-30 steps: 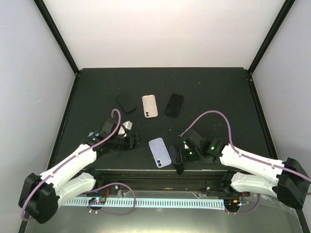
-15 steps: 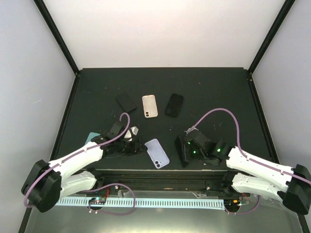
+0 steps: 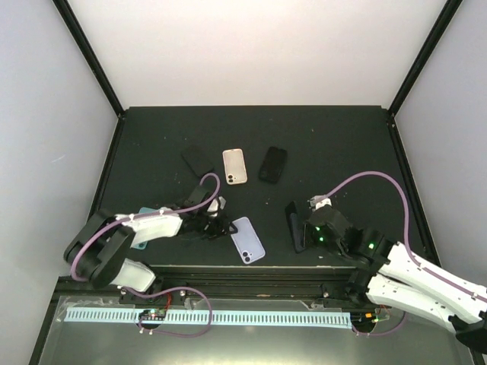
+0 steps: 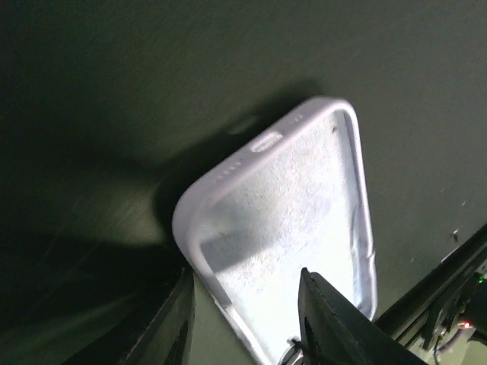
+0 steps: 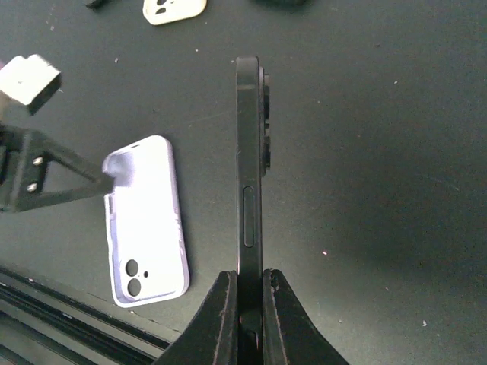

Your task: Put the phone into the phone case

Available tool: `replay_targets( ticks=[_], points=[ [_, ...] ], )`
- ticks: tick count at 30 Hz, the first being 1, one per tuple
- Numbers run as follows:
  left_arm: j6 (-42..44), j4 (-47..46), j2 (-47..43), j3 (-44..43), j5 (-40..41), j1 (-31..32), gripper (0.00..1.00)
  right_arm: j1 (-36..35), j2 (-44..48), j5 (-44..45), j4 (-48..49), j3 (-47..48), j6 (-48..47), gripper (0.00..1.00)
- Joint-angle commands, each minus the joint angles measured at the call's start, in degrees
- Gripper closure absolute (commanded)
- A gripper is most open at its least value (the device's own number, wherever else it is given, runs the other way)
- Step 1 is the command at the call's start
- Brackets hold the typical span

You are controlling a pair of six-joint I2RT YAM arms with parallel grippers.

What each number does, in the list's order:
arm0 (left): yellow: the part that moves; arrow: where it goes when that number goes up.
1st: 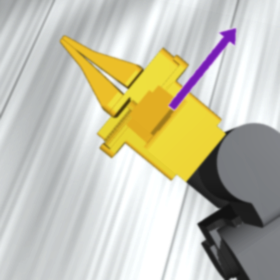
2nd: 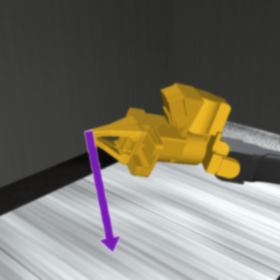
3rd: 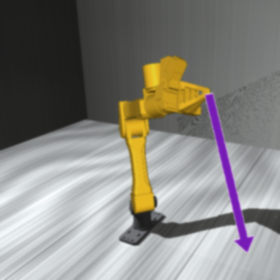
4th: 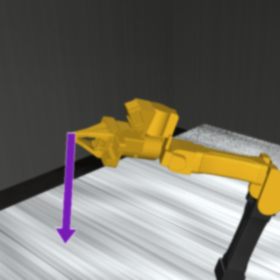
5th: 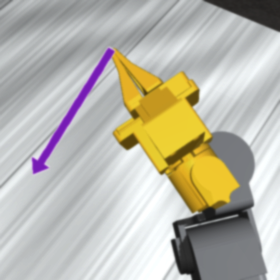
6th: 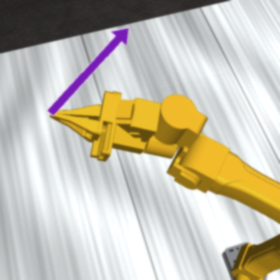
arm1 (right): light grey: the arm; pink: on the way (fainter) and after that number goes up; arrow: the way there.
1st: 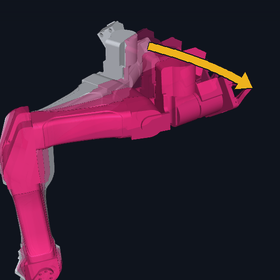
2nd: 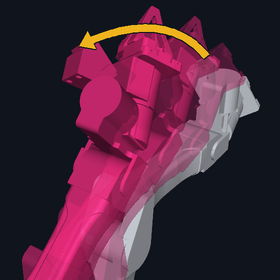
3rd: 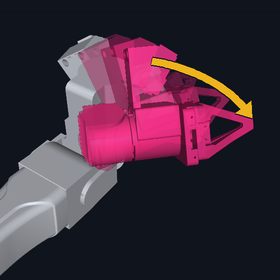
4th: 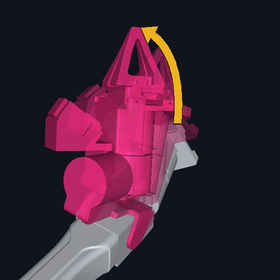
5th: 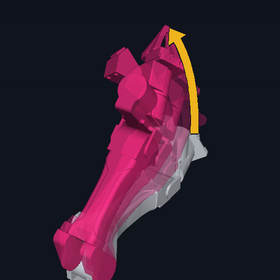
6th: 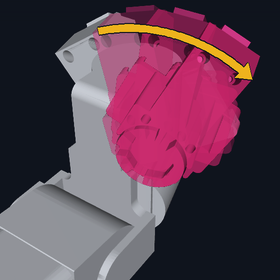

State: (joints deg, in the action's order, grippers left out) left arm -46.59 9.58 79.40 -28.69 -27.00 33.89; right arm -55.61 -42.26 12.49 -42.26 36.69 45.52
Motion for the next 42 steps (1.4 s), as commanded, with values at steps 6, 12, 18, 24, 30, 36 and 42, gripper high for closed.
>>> replay_targets(
  ticks=[6,12,18,24,30,36,42],
  points=[
    [-0.71,-6.91,14.92,-16.62,-3.7,2.72,0.65,-0.2,6.6,2.98,0.51,0.66,0.27,0.99],
    [1.31,2.27,17.35,-26.6,-1.68,4.31,0.63,-0.21,7.82,3.0,-0.53,1.27,-0.96,0.99],
    [-2.62,7.63,8.42,-17.87,1.66,4.8,0.46,-0.2,9.89,4.13,-1.34,1.84,-1.03,0.99],
    [-8.78,8.65,-1.34,-9.54,5.43,9.6,0.44,-0.19,10.01,4.98,-0.8,1.4,-1.15,0.99],
    [-15.52,7.52,-4.12,-6.34,7.66,16.9,0.45,-0.2,9.62,4.95,0.92,0.32,0.06,0.99],
    [-20.15,8.12,-3.27,-4.28,10.02,21.26,0.48,-0.2,9.65,4.03,1.89,-0.15,0.7,0.99],
    [-26.96,1.02,-5.54,-0.94,8.82,23.89,0.49,-0.19,9.65,3.83,1.79,0.14,-0.04,0.99]
  ],
)
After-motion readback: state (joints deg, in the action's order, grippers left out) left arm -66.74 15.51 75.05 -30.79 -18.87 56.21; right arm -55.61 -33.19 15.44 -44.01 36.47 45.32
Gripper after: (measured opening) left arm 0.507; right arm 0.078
